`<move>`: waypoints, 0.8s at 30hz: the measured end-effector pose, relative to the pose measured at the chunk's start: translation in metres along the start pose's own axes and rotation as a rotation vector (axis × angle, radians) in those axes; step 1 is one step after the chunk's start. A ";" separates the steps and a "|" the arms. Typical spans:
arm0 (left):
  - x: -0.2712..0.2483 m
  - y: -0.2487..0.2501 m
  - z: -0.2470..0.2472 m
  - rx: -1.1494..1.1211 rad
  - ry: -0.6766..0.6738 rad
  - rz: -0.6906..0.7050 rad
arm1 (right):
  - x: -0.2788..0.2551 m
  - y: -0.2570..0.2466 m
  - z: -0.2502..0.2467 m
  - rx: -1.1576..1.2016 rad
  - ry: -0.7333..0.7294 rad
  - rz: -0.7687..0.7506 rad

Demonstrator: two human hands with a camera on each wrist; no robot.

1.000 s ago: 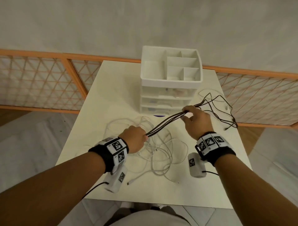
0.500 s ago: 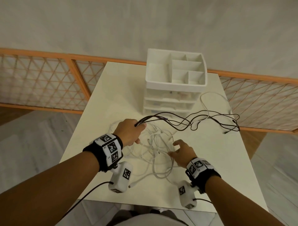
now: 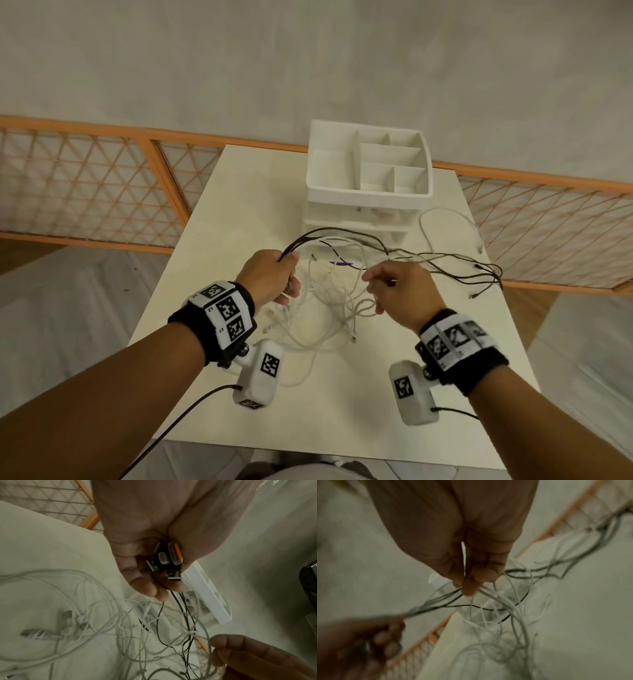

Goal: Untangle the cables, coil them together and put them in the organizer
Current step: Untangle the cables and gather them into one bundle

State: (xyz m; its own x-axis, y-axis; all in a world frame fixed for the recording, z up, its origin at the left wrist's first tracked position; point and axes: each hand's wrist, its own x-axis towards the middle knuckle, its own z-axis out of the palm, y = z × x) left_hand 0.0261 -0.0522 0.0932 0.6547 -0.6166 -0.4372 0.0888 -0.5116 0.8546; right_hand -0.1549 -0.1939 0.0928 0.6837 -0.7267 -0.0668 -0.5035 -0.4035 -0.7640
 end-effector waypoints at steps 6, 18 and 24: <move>0.002 0.016 -0.003 -0.181 0.023 0.027 | 0.006 -0.049 -0.049 0.200 0.357 -0.302; -0.025 0.065 0.037 -0.224 -0.200 0.382 | 0.004 -0.076 -0.045 0.018 0.220 -0.388; 0.002 -0.002 0.033 0.102 -0.099 0.254 | 0.028 -0.084 -0.119 0.304 0.729 -0.315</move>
State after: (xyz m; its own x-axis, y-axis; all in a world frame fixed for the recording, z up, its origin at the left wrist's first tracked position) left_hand 0.0027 -0.0728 0.0815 0.5693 -0.7855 -0.2425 -0.1481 -0.3881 0.9096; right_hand -0.1559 -0.2465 0.2317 0.2039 -0.8240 0.5286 -0.1113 -0.5560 -0.8237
